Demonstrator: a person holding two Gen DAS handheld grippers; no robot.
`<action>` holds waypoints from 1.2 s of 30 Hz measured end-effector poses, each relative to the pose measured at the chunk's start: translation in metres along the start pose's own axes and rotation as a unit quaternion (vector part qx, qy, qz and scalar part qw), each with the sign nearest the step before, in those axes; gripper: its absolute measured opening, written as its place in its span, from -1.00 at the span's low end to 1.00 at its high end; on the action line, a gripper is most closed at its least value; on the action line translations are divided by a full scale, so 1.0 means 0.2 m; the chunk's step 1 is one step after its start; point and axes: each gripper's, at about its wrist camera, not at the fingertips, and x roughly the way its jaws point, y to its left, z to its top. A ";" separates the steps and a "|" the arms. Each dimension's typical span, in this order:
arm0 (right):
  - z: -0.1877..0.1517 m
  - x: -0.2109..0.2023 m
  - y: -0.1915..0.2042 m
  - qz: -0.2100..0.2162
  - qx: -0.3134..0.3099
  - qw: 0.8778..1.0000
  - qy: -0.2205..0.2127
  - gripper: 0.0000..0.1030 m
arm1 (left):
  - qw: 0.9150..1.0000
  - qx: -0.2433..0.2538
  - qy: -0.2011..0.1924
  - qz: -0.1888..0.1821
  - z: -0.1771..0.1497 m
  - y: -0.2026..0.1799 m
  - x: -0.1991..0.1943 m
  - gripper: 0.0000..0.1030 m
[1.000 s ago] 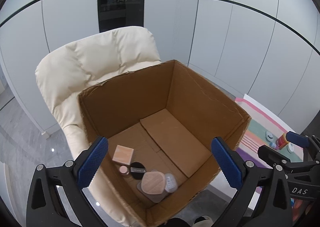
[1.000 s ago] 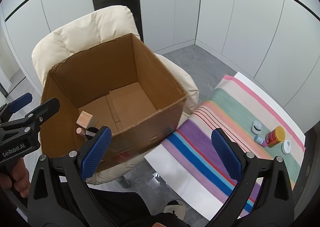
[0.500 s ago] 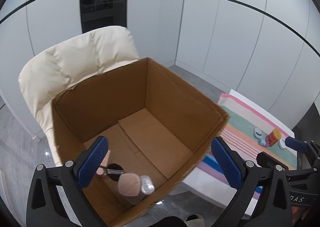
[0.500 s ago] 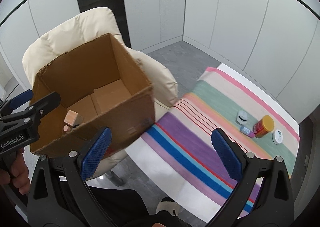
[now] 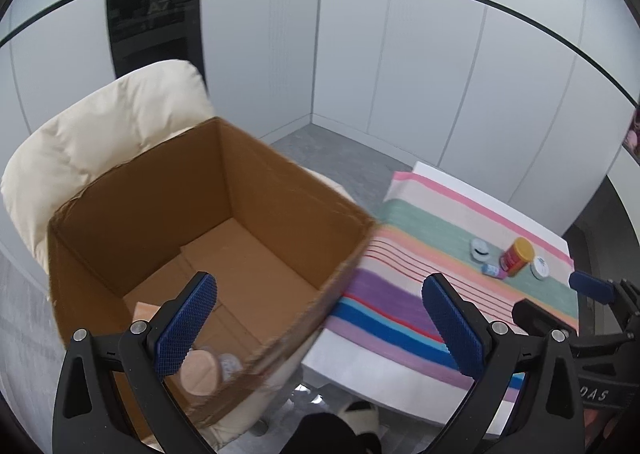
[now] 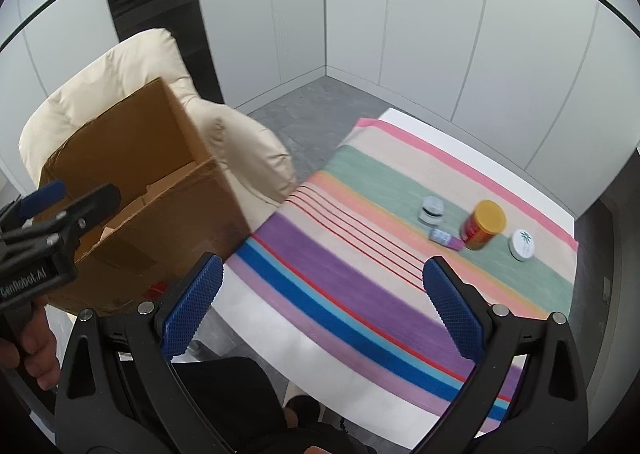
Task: Organize objects
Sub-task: 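Withdraw both tools from the cardboard box back toward the blanket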
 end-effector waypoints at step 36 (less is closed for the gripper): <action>-0.20 -0.15 -0.60 -0.070 0.086 0.994 0.010 0.97 | 0.995 0.058 0.015 -0.075 0.00 -0.58 0.08 1.00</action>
